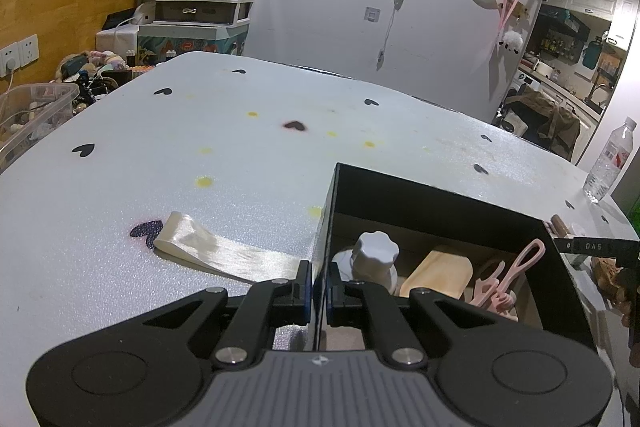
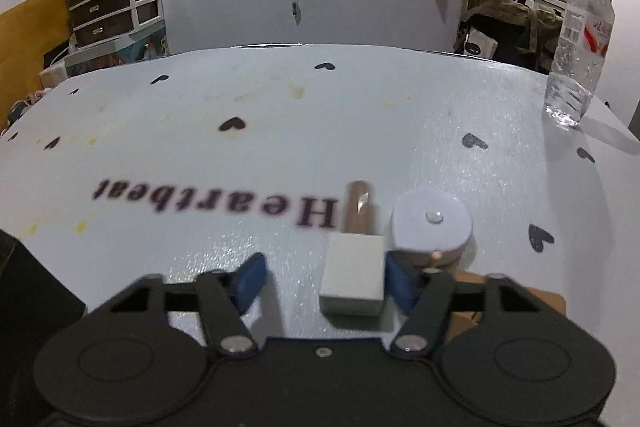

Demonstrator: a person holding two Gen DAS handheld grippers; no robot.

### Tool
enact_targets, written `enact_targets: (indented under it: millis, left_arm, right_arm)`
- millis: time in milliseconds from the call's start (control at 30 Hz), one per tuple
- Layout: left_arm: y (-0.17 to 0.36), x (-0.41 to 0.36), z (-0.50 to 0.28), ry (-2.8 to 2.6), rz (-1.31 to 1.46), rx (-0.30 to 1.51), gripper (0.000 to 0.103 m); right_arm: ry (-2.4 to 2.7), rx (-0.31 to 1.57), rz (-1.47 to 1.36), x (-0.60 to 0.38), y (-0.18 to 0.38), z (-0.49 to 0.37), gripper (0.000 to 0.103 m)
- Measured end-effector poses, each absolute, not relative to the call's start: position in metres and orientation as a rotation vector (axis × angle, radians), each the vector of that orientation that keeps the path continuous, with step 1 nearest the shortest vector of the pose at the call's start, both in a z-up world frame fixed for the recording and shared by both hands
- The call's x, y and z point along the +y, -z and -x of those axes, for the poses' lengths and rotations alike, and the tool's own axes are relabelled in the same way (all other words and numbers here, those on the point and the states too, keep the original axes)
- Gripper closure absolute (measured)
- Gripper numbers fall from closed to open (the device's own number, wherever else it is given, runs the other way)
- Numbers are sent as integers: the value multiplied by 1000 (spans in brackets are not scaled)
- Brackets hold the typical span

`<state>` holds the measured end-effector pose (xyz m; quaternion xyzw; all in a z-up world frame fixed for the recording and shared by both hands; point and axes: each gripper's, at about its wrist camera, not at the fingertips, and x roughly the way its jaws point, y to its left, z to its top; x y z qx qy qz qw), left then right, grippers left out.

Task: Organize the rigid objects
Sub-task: 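Move the right gripper to the white cube and grasp it, then carry the white cube into the black box and release it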

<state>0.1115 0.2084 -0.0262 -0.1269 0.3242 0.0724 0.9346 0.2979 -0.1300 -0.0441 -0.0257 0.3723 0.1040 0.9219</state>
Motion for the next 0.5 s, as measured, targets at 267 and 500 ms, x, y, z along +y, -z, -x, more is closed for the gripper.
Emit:
enact_targets:
  millis: [267, 500]
  left_arm:
    - [28, 208, -113, -150, 261, 664, 97]
    - [28, 208, -113, -150, 262, 664, 97]
  right_arm:
    - [-207, 761, 48, -135, 41, -296, 71]
    - [-432, 675, -30, -112, -4, -260, 71]
